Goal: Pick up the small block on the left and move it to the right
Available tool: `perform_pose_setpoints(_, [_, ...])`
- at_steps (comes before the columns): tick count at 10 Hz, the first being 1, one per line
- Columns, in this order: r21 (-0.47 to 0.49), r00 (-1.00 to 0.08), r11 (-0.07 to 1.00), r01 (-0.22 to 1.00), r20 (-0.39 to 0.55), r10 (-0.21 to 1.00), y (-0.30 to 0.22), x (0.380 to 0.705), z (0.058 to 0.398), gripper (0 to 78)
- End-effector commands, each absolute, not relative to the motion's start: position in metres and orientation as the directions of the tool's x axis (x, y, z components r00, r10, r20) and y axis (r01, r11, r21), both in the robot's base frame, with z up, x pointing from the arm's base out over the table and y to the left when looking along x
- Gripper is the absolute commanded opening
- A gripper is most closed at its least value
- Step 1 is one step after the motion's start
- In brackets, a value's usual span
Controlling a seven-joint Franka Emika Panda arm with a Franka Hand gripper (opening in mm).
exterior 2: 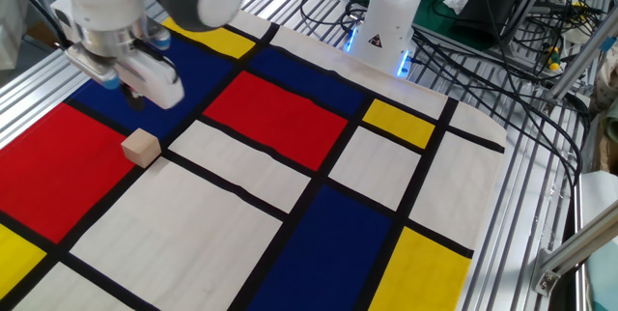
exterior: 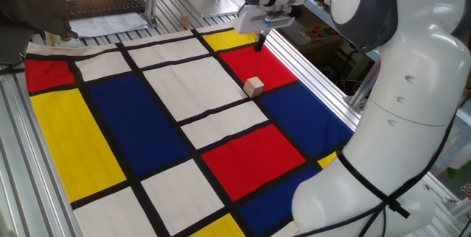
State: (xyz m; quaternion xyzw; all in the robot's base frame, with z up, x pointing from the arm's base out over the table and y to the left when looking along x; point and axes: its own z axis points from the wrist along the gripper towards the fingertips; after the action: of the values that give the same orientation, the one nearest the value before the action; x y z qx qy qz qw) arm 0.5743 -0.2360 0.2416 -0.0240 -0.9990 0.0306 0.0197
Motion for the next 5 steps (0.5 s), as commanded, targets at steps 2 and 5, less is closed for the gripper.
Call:
perform_pose_setpoints(2, [-0.06, -0.999, 0.997, 0.048, -0.002, 0.048, -0.247, 0.576, 0.204, 0.0])
perform_pose_setpoints(5, [-0.06, -0.998, 0.996, 0.067, -0.021, 0.066, -0.247, 0.57, 0.197, 0.0])
